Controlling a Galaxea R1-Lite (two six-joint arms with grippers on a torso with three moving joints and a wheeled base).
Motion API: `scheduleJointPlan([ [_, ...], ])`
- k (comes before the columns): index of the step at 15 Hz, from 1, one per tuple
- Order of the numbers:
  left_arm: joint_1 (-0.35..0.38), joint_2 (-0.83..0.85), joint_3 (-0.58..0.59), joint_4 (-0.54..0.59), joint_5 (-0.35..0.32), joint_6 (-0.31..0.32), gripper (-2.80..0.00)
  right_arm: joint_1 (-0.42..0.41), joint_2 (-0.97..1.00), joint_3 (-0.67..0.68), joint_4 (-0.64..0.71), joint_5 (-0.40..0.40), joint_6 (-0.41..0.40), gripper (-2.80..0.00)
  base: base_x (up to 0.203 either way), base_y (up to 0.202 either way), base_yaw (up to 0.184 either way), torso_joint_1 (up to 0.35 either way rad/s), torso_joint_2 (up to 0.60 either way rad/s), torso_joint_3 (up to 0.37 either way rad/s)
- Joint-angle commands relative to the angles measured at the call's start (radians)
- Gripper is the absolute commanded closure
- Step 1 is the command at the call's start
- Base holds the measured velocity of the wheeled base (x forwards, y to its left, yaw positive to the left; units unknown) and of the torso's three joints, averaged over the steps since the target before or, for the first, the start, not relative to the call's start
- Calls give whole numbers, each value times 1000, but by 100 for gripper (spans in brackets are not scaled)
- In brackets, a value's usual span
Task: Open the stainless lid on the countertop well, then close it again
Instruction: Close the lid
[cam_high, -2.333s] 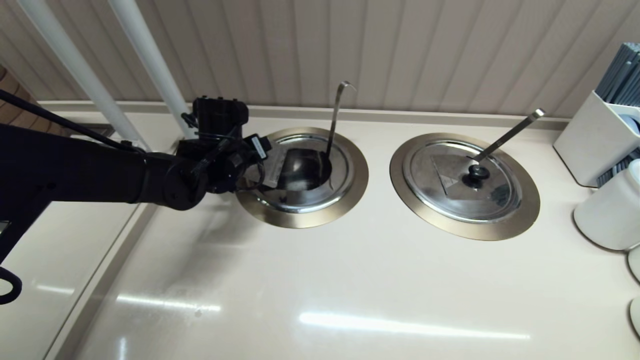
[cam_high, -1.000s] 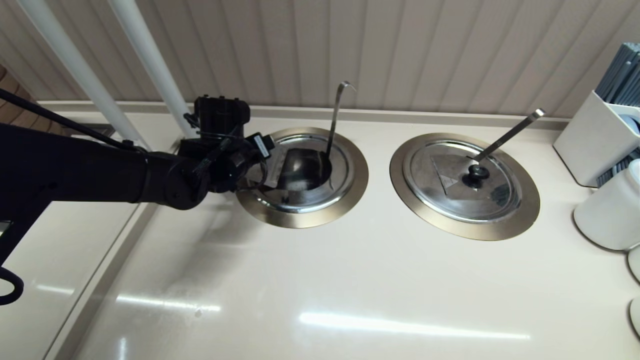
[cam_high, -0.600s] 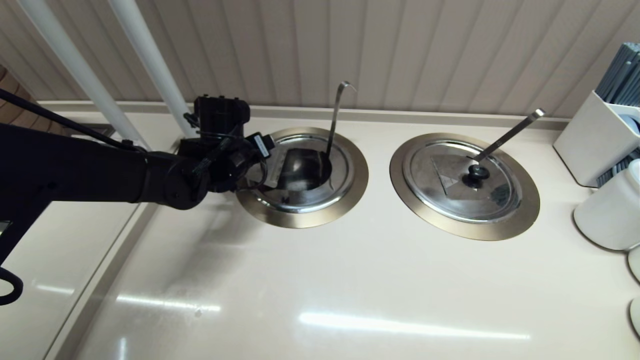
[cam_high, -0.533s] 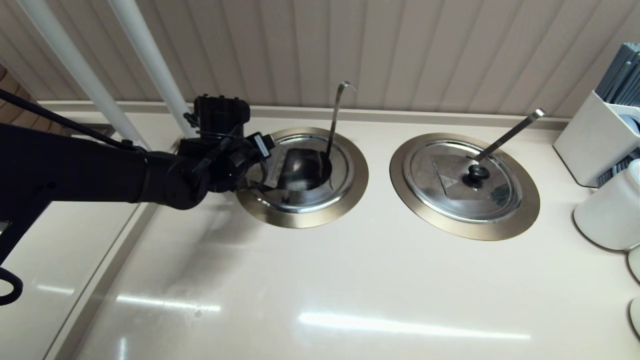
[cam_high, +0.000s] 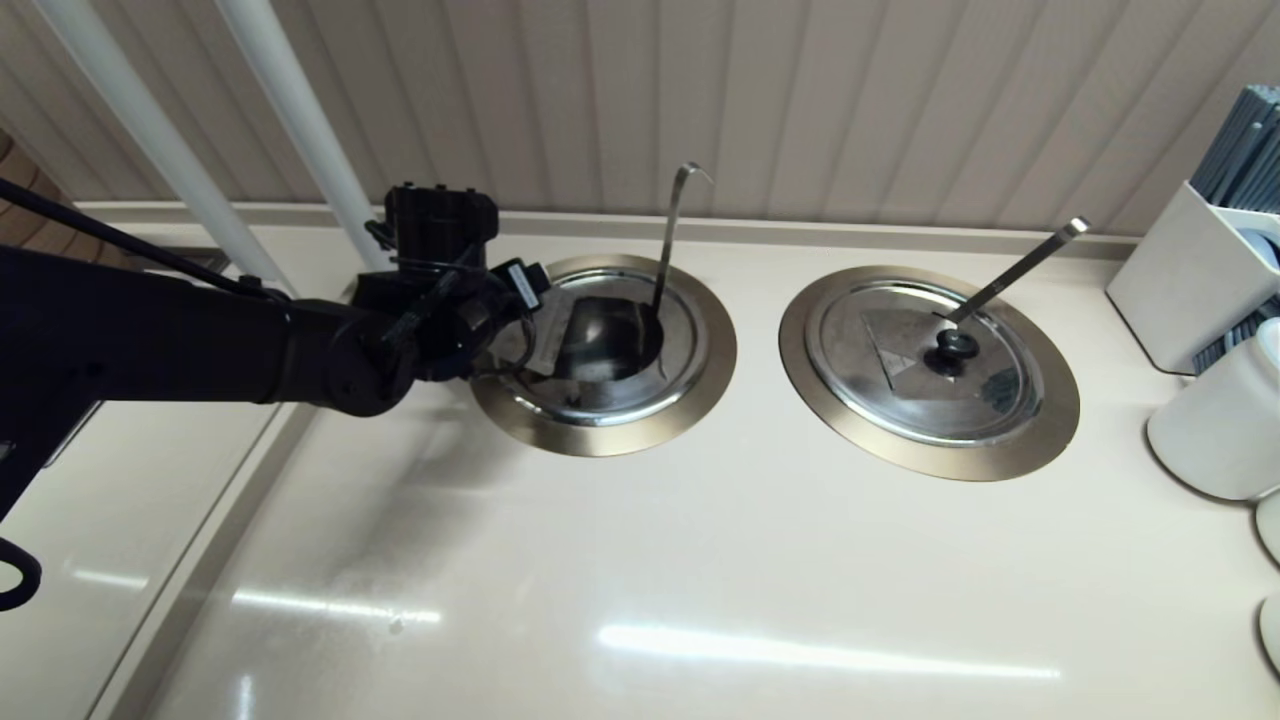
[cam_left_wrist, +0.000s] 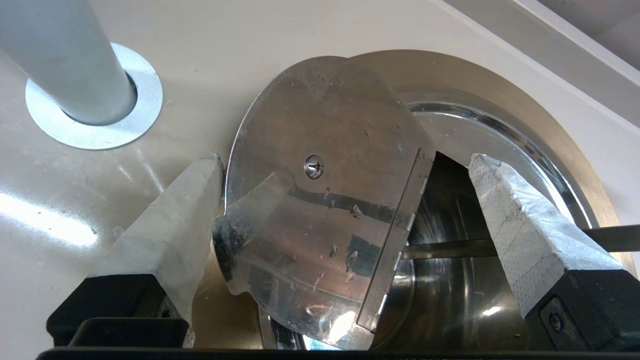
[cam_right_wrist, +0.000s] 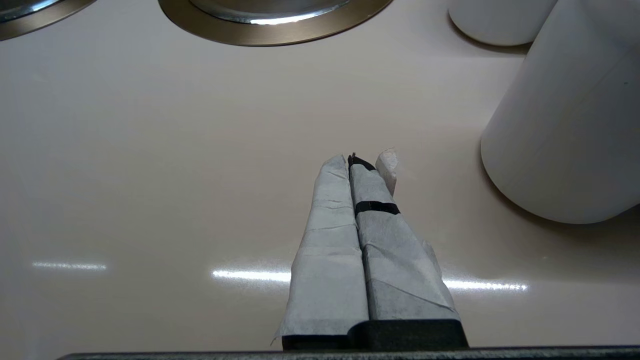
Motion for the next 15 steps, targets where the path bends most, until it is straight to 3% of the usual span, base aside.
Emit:
scheduleJointPlan([
  [1, 0, -5, -1, -4, 2, -3, -280, 0, 0, 5, 0, 0, 0, 0, 0, 0, 0, 0, 0, 0],
  [12, -1, -18, 0, -4, -6, -9, -280, 0, 0, 5, 0, 0, 1, 0, 0, 0, 0, 0, 0, 0],
  [15, 57, -8, 1, -2, -11, -9, -280, 0, 0, 5, 0, 0, 0, 0, 0, 0, 0, 0, 0, 0],
])
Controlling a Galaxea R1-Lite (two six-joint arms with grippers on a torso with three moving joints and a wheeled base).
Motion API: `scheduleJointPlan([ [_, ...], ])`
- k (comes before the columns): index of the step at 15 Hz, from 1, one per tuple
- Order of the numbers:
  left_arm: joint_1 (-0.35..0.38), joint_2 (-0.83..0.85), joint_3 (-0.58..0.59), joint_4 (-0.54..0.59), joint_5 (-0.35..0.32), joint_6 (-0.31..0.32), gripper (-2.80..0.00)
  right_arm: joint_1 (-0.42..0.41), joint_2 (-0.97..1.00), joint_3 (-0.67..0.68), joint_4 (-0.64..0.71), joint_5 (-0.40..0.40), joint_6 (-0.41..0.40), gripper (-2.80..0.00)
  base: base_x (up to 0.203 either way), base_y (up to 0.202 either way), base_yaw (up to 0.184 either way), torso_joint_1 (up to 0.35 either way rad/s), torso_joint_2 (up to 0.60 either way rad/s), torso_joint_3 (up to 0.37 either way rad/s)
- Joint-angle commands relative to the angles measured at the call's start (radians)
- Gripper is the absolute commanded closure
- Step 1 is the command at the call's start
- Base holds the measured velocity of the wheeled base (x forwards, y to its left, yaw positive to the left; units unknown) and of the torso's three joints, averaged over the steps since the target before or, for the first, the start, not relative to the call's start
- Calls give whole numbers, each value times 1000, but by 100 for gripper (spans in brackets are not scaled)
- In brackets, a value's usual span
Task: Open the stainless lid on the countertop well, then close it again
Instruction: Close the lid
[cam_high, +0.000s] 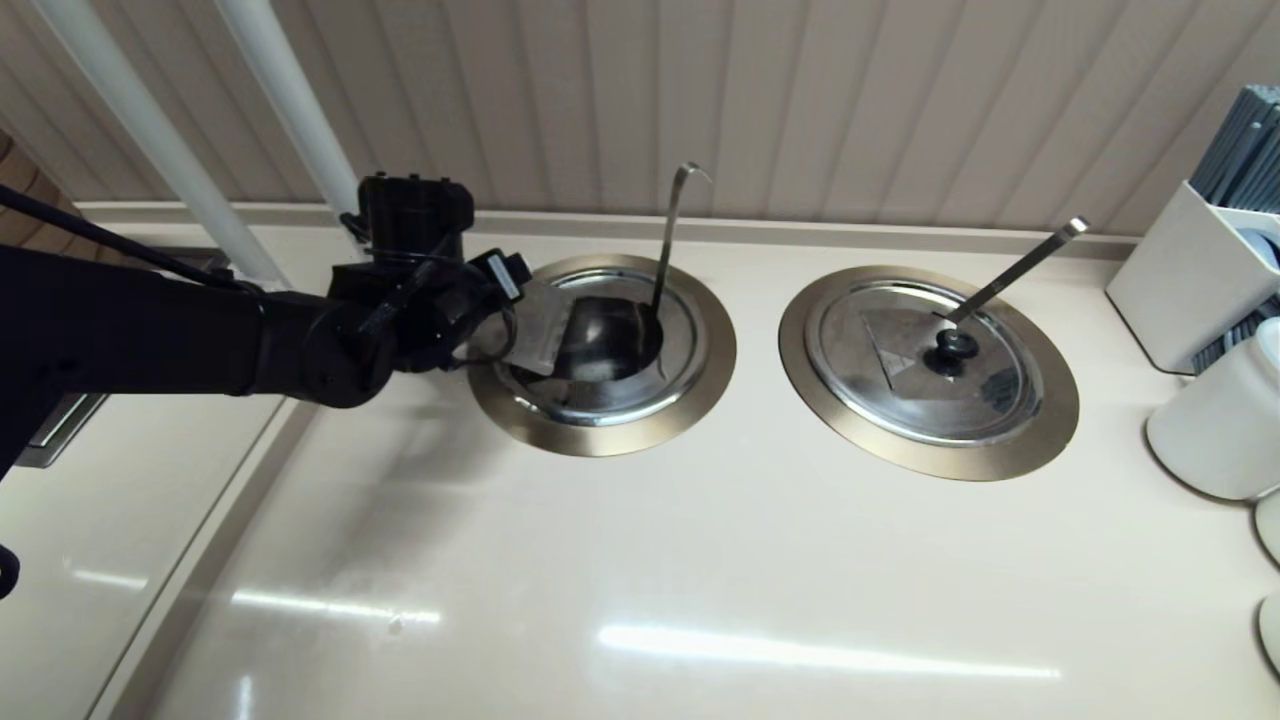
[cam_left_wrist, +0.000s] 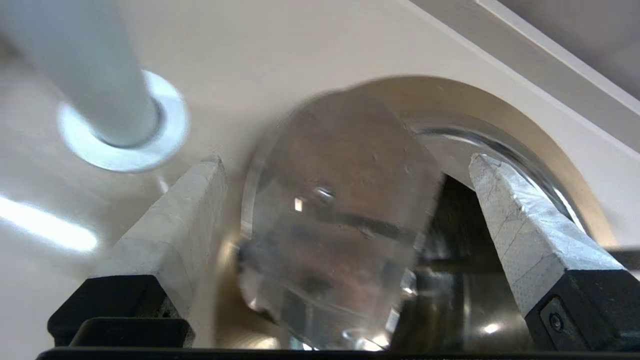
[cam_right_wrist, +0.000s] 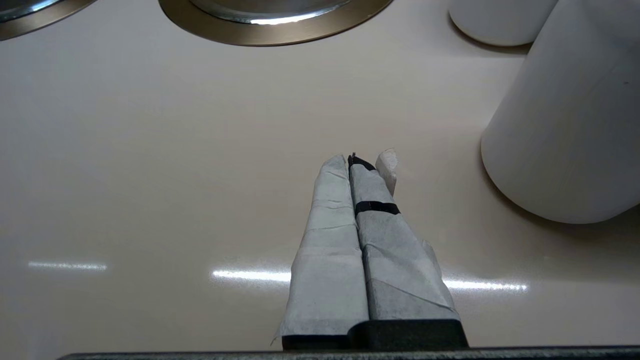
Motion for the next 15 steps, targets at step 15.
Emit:
scheduleJointPlan([
  [15, 40, 4, 8, 1, -133, -113, -280, 0, 0, 5, -1, 0, 0, 0, 0, 0, 0, 0, 0, 0],
])
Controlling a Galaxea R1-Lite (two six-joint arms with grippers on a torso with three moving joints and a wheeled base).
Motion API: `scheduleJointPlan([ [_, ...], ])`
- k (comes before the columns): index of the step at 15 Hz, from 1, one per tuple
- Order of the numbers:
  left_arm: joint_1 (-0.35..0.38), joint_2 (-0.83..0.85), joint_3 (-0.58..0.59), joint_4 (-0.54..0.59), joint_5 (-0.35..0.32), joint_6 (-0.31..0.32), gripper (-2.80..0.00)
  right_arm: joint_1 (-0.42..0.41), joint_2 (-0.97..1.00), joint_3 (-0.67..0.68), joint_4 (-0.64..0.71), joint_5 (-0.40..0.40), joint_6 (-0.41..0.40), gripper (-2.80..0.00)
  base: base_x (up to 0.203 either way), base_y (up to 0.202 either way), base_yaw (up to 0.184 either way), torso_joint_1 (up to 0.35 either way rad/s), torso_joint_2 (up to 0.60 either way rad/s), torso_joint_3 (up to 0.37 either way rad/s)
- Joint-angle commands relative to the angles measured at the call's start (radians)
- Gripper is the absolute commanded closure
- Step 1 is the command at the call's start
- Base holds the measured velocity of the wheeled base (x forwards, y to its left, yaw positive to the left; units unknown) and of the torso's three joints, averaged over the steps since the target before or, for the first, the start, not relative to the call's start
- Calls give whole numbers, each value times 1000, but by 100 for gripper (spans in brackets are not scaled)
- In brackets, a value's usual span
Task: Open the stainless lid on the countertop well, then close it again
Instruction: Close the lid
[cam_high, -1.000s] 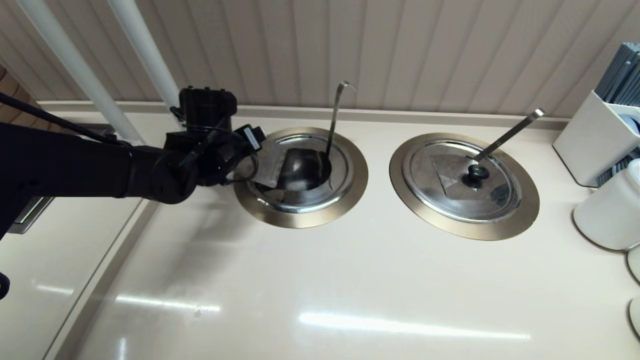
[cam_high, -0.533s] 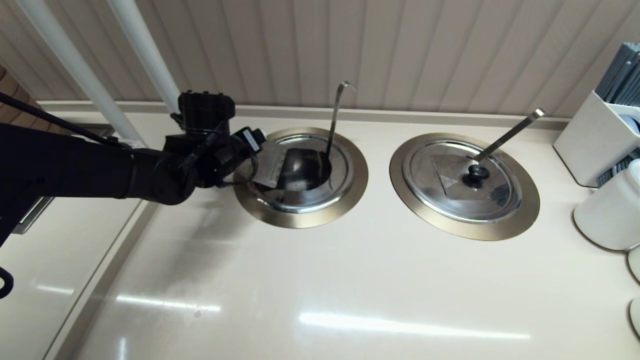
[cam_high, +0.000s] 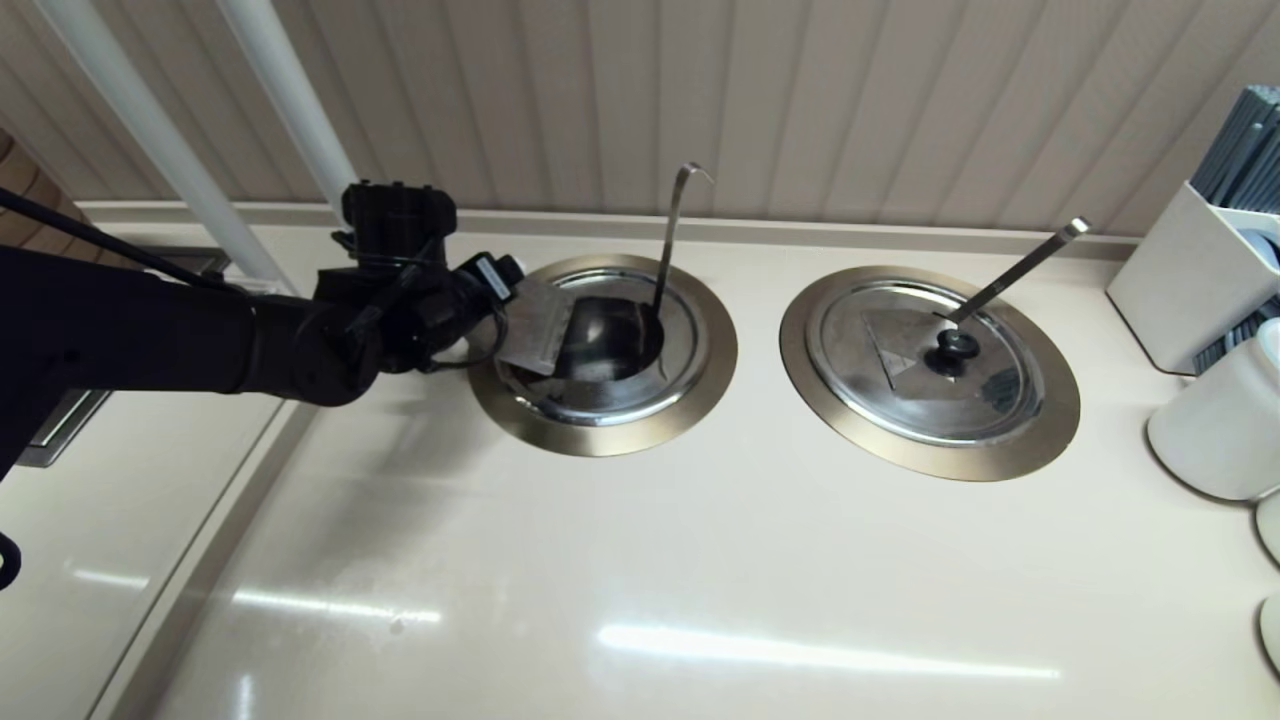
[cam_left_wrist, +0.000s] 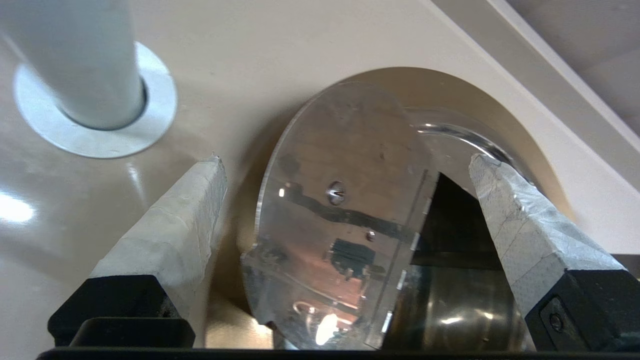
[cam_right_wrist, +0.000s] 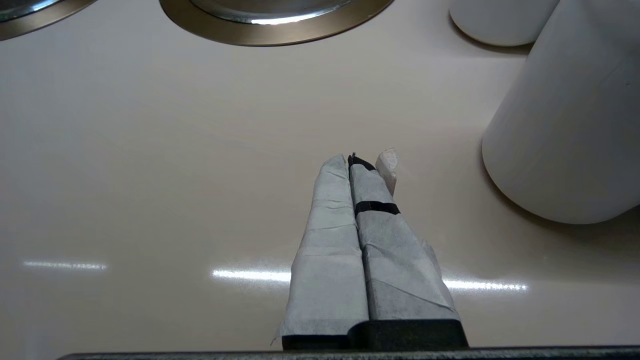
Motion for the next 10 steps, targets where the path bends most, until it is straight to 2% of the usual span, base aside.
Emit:
scheduleJointPlan([
  [1, -1, -8, 2, -2, -16, -13, -280, 0, 0, 5, 0, 0, 1, 0, 0, 0, 0, 0, 0, 0],
  [8, 13, -5, 1, 17, -41, -32, -280, 0, 0, 5, 0, 0, 1, 0, 0, 0, 0, 0, 0, 0],
  [10, 30, -2, 3, 21, -72, -37, -280, 0, 0, 5, 0, 0, 0, 0, 0, 0, 0, 0, 0, 0],
])
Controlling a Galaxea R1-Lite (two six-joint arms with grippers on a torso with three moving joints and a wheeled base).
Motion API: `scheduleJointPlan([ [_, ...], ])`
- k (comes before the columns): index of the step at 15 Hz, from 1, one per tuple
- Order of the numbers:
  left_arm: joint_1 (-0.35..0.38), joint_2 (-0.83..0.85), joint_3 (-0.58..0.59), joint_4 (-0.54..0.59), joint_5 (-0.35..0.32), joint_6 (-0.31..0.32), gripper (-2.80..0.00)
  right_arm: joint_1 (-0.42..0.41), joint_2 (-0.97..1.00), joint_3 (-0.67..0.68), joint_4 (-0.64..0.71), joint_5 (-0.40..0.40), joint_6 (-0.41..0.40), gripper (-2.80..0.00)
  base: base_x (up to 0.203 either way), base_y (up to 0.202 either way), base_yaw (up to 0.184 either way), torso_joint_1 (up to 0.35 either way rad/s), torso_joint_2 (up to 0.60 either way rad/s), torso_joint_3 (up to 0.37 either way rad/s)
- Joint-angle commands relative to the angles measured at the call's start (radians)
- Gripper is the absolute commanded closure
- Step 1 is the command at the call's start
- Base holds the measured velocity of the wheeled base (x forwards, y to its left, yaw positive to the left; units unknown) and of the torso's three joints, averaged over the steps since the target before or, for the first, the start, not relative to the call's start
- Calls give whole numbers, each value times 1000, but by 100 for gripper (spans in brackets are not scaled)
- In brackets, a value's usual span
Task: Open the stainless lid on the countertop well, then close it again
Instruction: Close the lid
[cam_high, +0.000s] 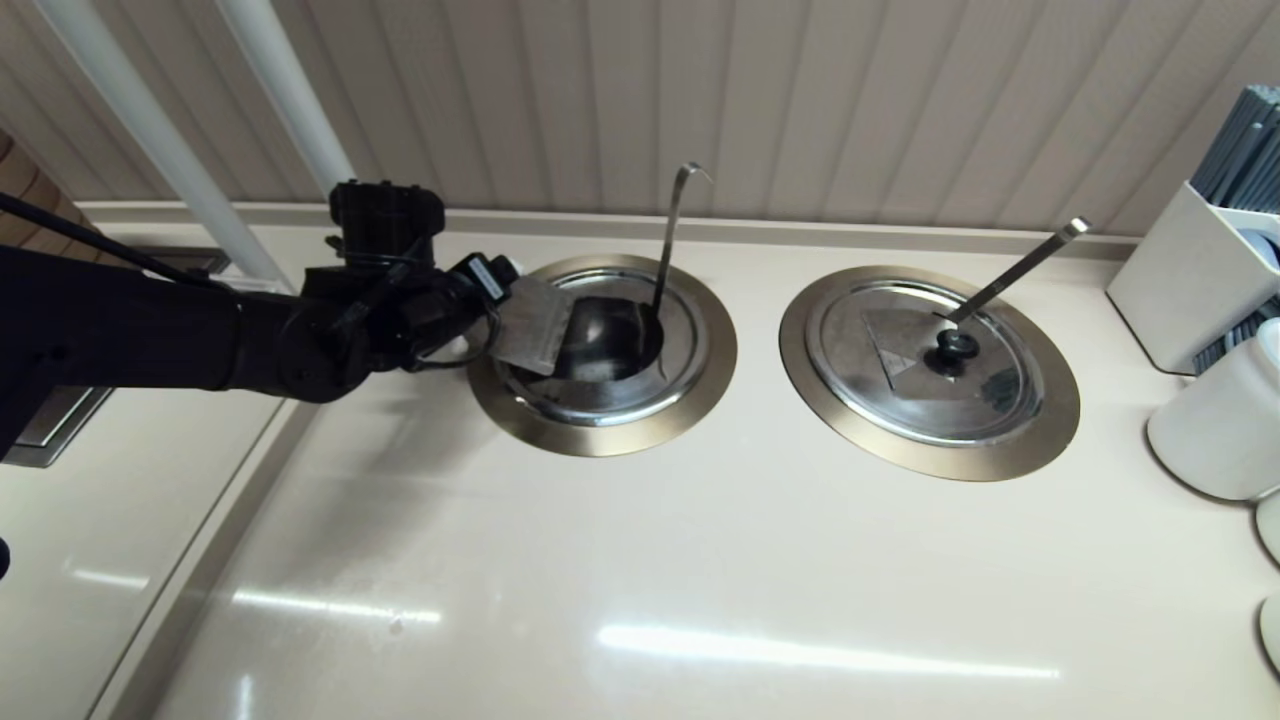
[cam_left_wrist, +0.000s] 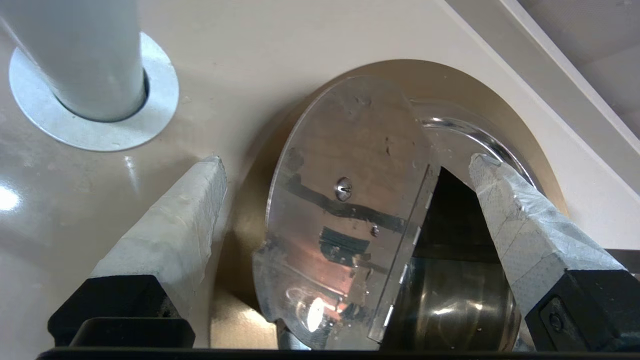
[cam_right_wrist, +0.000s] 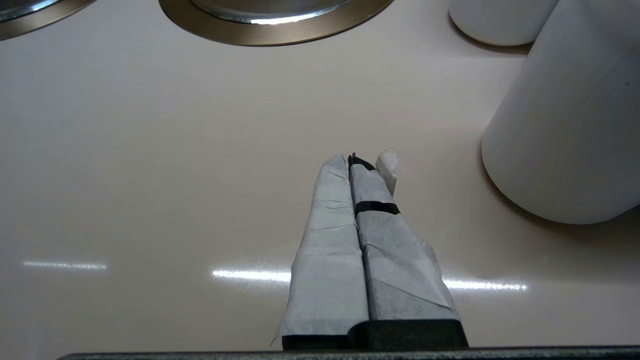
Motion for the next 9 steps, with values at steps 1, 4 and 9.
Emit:
scheduleJointPlan([
  [1, 20, 3, 3, -1, -23, -9, -280, 0, 0, 5, -1, 0, 1, 0, 0, 0, 0, 0, 0, 0],
  [4, 63, 1, 8, 19, -128, -9, -280, 0, 0, 5, -1, 0, 0, 0, 0, 0, 0, 0, 0, 0],
  [9, 119, -11, 21, 57, -363, 0, -280, 0, 0, 5, -1, 0, 0, 0, 0, 0, 0, 0, 0, 0],
])
